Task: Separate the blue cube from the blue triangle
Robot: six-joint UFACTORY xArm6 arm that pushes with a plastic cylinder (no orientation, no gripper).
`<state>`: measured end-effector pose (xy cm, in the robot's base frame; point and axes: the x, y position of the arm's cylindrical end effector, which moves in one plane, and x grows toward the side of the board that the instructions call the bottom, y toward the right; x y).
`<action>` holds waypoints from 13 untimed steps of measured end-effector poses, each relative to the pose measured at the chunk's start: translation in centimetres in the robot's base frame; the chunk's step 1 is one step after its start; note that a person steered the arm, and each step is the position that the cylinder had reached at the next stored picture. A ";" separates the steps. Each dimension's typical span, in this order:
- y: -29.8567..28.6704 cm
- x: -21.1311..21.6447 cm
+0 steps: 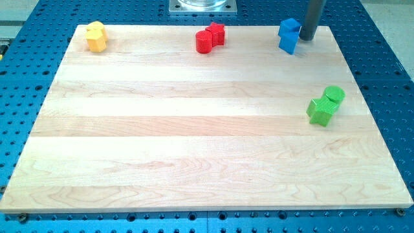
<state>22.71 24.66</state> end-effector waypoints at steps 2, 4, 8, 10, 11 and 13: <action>1.3 -3.5; -5.5 -1.5; -21.5 12.5; -21.8 8.1; -26.9 8.1; -24.4 12.5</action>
<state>35.20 0.22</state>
